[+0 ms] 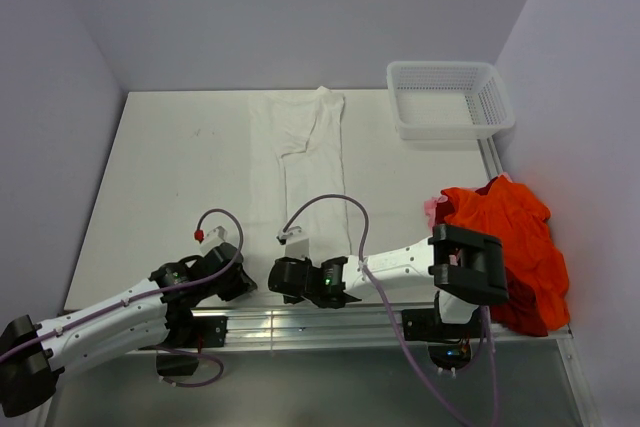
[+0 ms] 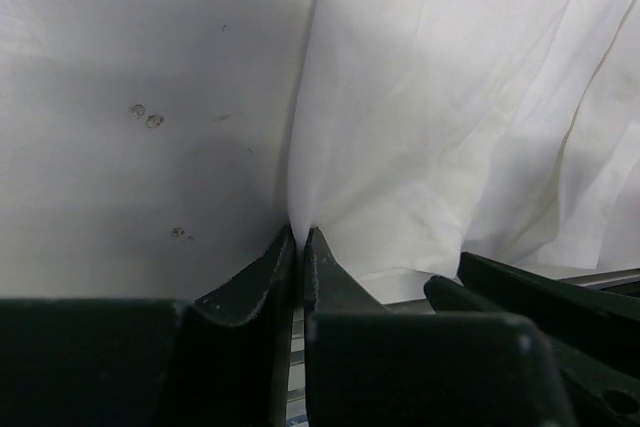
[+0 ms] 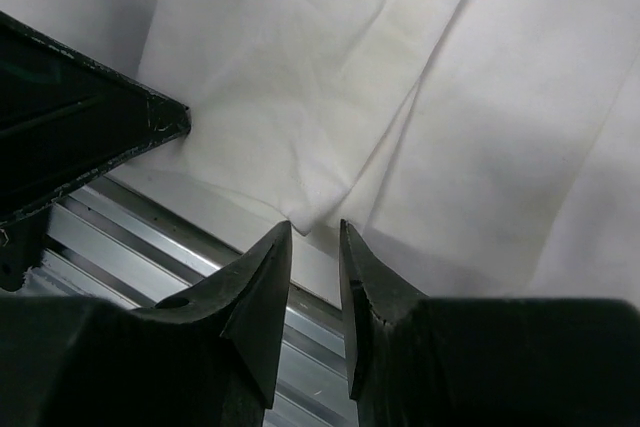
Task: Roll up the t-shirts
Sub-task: Roll the tshirt
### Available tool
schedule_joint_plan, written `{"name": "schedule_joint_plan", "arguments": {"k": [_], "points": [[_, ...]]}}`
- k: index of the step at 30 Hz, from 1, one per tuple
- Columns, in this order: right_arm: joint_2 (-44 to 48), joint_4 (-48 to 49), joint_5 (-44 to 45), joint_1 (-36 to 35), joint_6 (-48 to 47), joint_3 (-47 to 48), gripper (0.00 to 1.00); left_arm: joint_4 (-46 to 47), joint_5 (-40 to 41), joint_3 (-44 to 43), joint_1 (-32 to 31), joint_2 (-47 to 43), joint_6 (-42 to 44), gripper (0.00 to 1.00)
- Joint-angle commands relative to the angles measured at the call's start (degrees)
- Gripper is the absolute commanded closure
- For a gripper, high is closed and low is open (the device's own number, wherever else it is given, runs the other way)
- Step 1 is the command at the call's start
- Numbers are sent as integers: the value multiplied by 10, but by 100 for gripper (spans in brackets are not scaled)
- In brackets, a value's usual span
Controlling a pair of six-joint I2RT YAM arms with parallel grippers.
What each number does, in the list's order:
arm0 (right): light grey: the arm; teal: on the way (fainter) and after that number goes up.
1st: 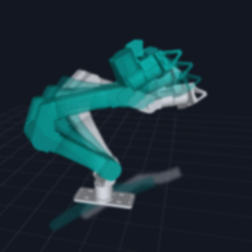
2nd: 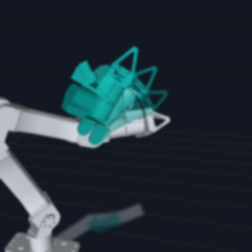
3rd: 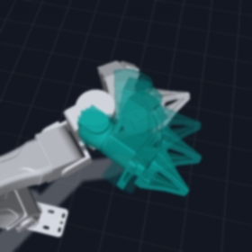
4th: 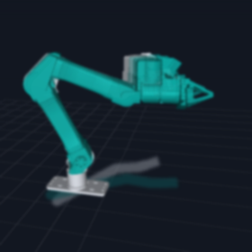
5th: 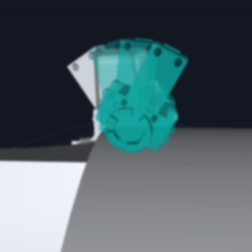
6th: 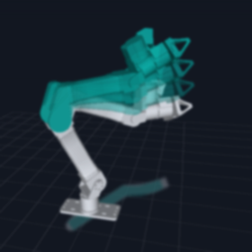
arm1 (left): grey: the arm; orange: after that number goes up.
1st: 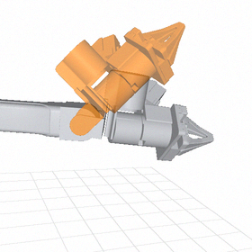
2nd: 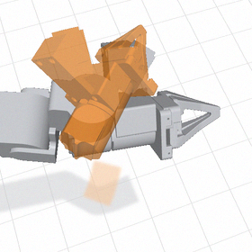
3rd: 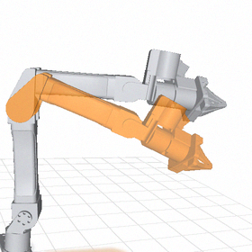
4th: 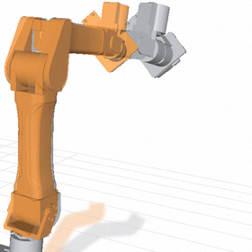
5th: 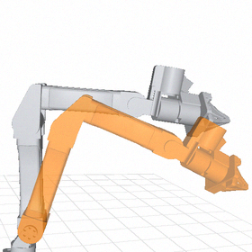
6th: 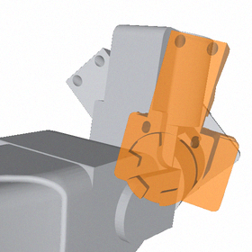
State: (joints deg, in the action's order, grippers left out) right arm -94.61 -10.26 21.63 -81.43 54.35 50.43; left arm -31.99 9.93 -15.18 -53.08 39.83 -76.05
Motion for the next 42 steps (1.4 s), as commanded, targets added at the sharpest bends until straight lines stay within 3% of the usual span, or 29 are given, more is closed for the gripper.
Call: {"name": "schedule_joint_plan", "arguments": {"k": [1,21,29,36,42], "points": [[-13,-9,27,-5,-7,29,66,2,-3,2,-2,-5,8,91],[-54,-27,54,-6,-45,80,63,10,-10,2,-2,9,15,94],[-49,-19,78,-4,-80,85,51,3,-10,-2,-2,9,17,94],[15,79,33,14,-144,14,46,3,-9,-6,-2,13,20,94],[36,89,10,38,-165,-13,45,5,-10,-9,-2,18,21,95]]}}
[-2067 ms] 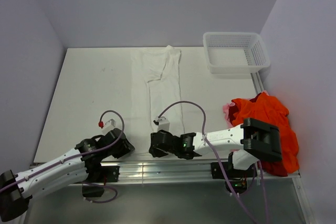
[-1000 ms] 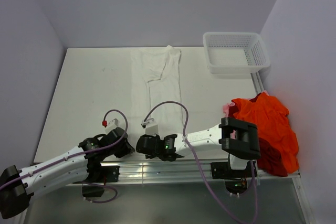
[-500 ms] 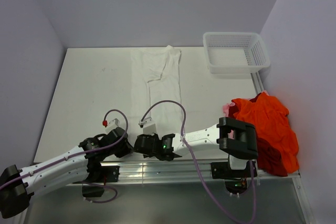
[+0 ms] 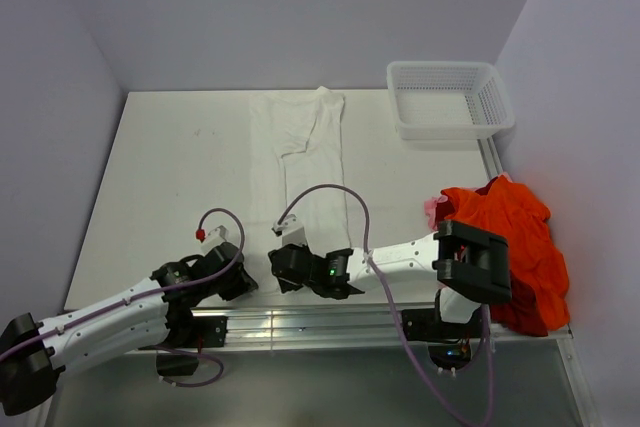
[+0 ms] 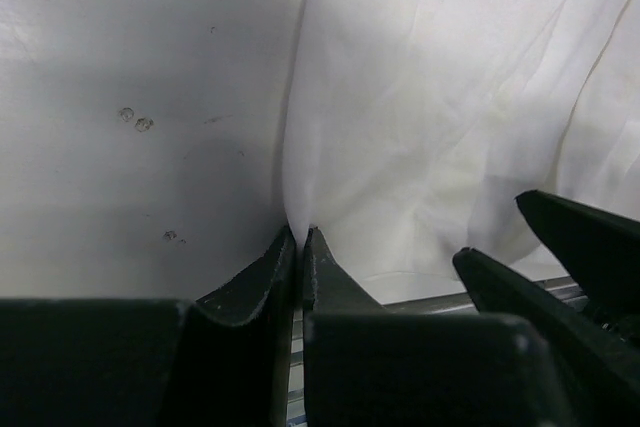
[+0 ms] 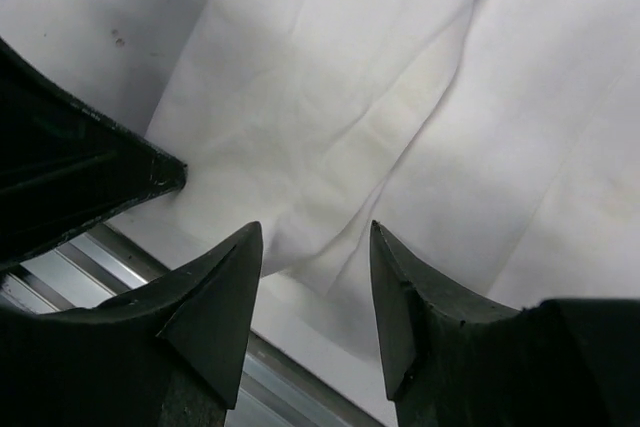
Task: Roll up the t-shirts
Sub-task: Roll the tshirt
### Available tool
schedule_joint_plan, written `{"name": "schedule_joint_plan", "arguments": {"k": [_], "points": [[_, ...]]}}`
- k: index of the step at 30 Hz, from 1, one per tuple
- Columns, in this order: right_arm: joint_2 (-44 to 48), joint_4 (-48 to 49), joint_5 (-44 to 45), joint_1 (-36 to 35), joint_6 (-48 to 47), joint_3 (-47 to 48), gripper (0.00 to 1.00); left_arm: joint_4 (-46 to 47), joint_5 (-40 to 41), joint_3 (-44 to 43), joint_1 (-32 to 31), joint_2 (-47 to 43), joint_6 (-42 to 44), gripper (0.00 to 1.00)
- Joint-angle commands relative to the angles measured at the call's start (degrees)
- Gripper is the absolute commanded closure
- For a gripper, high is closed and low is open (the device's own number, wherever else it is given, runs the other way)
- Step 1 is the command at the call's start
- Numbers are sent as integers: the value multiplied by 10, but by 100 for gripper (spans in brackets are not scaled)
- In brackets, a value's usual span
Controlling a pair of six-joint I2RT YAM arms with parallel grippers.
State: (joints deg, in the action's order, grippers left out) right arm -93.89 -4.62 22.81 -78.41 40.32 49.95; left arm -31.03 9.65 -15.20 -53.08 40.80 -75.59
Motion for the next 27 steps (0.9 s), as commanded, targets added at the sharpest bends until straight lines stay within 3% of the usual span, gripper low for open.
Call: {"name": "schedule_joint_plan", "arguments": {"k": [1,8,16,27], "points": [[37,30,-1,10,-23,-14,45,-4,-7,-11,-2,10,17,95],[106,72,-25,13,-52,-83,52,-10,-5,-20,-2,15,22,95],[110,93,-68,13,-109,-93,60,-9,-9,-20,-2,14,20,96],[59,64,-80,3,-154,-45,52,-11,-11,-23,-2,11,23,97]]}}
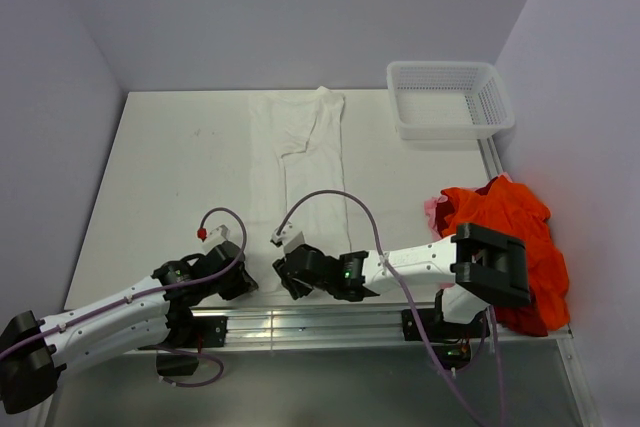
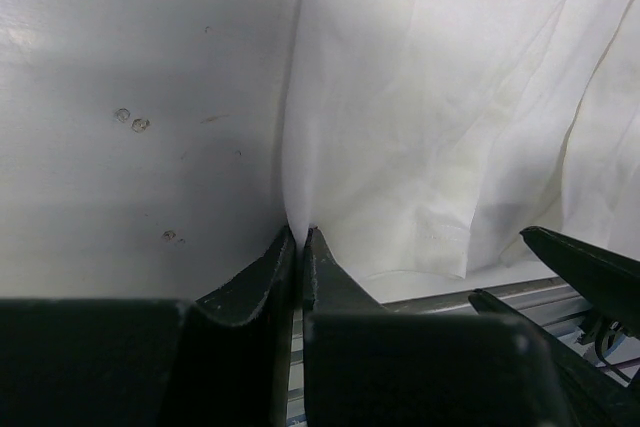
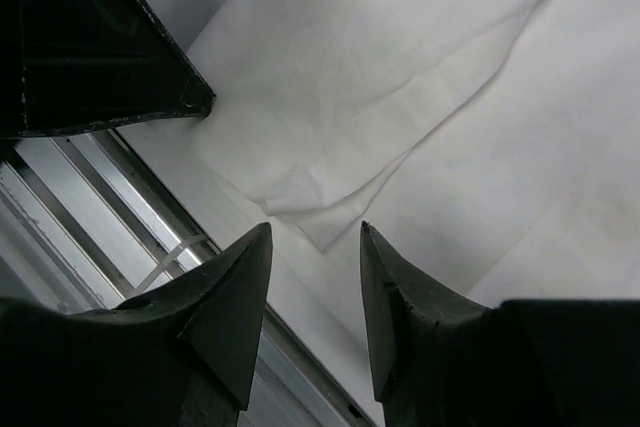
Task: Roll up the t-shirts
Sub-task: Roll the tshirt
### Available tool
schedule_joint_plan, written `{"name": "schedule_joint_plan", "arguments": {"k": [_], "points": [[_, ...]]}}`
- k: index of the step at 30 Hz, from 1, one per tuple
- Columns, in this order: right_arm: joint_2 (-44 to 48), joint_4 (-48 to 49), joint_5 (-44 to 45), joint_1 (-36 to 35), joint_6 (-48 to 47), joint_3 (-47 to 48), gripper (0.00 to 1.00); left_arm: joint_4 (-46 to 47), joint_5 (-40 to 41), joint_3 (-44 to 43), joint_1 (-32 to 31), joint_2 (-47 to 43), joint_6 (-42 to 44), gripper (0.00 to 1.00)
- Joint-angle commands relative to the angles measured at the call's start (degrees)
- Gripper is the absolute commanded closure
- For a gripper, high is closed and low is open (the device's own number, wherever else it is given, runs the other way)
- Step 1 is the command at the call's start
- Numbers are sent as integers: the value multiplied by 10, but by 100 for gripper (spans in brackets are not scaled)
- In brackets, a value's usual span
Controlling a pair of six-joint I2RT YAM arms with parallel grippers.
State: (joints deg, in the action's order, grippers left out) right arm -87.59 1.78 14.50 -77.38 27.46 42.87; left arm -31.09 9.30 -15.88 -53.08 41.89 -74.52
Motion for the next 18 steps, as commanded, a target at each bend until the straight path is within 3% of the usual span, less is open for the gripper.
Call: {"name": "schedule_joint_plan", "arguments": {"k": [1,18], "points": [[-9,-2,6,-9,-28,28,52,-11,-8,-17,-2,0,12,97],[-46,-25,17,-29,-69,53,56,-12,-9,-17,-2,2,15,97]]}}
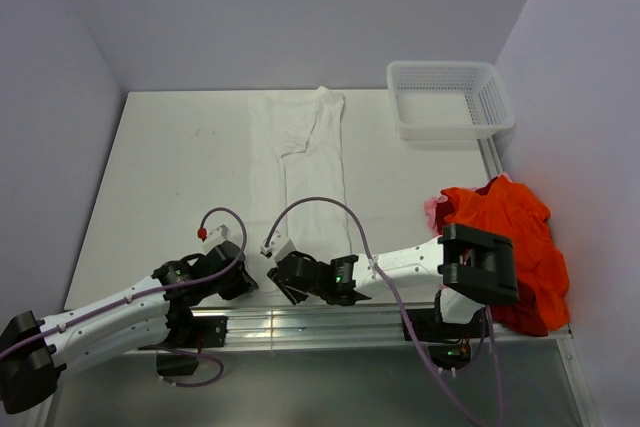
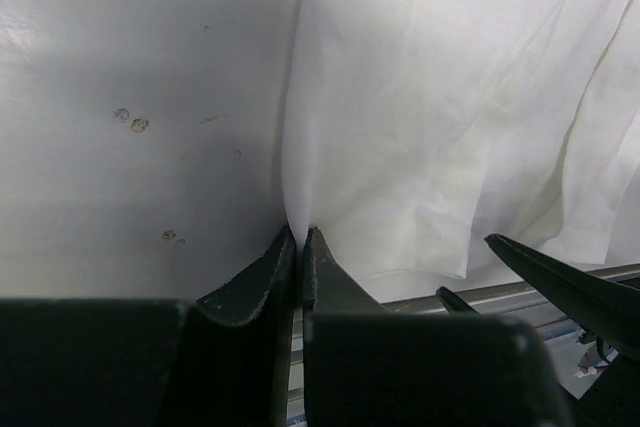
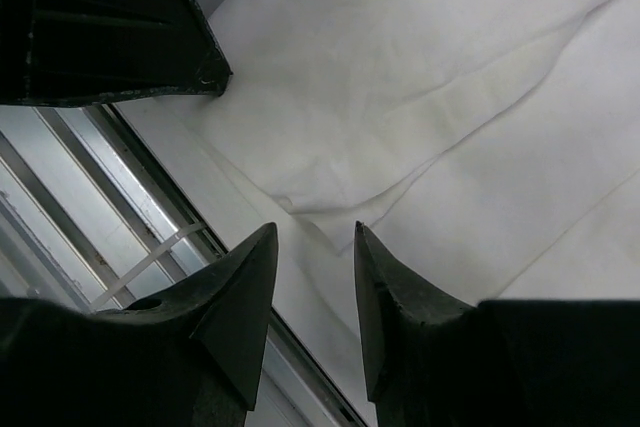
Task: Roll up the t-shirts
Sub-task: Roll the tshirt
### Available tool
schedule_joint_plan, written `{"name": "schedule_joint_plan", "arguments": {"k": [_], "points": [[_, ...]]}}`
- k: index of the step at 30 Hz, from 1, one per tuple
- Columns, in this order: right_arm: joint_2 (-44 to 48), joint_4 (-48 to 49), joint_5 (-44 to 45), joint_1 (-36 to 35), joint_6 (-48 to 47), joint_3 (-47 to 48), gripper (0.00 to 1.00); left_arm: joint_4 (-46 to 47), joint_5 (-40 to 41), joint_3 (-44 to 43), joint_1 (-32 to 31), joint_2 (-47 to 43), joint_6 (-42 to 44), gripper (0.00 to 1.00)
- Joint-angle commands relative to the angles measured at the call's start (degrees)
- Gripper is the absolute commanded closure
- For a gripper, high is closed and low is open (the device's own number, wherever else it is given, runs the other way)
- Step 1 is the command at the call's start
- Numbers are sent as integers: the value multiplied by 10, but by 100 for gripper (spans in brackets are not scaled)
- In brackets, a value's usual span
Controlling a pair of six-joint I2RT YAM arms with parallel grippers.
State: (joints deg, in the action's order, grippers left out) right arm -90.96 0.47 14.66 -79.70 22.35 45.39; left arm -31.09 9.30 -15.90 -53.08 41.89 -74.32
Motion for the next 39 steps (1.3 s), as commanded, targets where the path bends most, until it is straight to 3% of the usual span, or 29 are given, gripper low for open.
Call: {"name": "schedule_joint_plan", "arguments": {"k": [1,16,22,24,26,29,39], "points": [[-18,-13,18,-7,-20,30,57,-13,-9,-17,-2,2,12,98],[-54,-23,47,-6,-29,61,64,-15,-8,-18,-2,3,14,98],[-53,-22,44,-5,-30,59,84,-16,-8,-19,-2,2,15,97],[-46,-20,49,-6,-20,52,100,-17,-8,-19,-2,1,15,98],[-27,-14,56,-5,-11,41,100,-16,-8,-19,-2,2,15,98],[2,-8,81,-6,21,19,100,-15,-9,-18,-2,2,15,97],[51,3,179,-40,261,-68,98,-5,-11,-10,-2,6,14,99]]}}
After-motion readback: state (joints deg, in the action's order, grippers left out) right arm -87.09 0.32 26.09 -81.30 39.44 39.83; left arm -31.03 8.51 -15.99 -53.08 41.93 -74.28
